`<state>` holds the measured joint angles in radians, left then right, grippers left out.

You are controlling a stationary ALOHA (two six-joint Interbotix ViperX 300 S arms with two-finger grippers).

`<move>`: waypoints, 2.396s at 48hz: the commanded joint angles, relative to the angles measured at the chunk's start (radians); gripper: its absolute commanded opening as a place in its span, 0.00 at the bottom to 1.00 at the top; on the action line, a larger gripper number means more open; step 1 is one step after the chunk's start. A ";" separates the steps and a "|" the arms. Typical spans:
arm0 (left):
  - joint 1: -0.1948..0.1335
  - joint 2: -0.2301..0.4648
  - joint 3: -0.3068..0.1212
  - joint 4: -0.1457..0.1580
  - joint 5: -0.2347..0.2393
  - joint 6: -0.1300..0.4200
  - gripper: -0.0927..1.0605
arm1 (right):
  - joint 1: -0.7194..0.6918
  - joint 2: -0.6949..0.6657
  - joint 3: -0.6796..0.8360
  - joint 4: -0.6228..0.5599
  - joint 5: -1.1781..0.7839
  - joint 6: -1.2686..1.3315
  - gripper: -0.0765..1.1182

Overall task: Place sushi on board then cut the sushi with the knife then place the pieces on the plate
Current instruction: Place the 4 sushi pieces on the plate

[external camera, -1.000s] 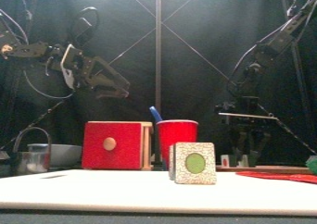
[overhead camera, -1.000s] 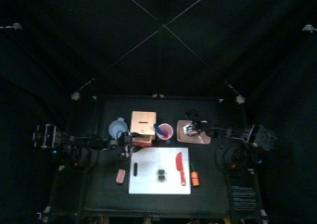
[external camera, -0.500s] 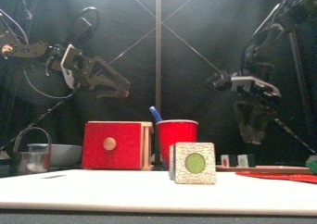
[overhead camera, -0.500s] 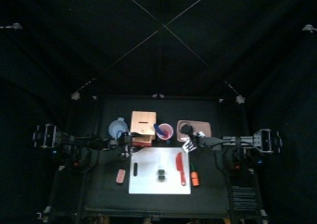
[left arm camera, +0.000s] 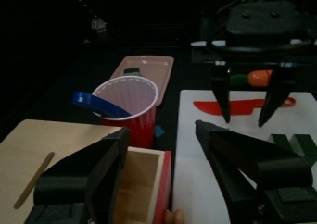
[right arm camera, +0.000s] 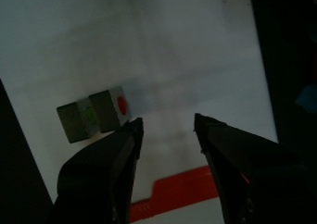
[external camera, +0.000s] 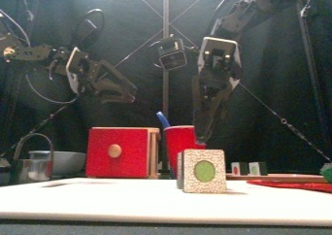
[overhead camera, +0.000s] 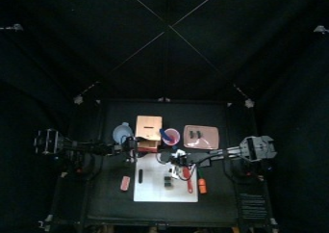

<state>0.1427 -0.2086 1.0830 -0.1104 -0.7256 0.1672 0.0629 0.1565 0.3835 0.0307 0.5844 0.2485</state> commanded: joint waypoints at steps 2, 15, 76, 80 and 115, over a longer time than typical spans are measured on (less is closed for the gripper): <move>0.009 -0.002 -0.014 -0.002 0.000 0.000 0.88 | 0.015 -0.005 -0.051 0.060 -0.002 -0.041 0.76; 0.006 0.014 -0.014 0.000 0.009 0.000 0.88 | 0.041 0.023 -0.071 0.109 0.018 -0.049 0.76; 0.002 0.002 -0.009 0.041 0.012 0.002 0.88 | -0.275 -0.405 0.433 -0.002 0.114 0.354 0.52; 0.002 0.002 -0.015 0.055 0.012 0.002 0.88 | -0.337 -0.451 0.495 -0.058 0.091 0.439 0.52; 0.002 -0.048 -0.002 0.060 0.012 0.002 0.88 | -0.696 -0.394 0.558 -0.291 -0.064 0.693 0.53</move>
<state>0.1442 -0.2470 1.0907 -0.0537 -0.7072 0.1672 -0.6289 -0.2408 0.9495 -0.2654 0.5292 0.9403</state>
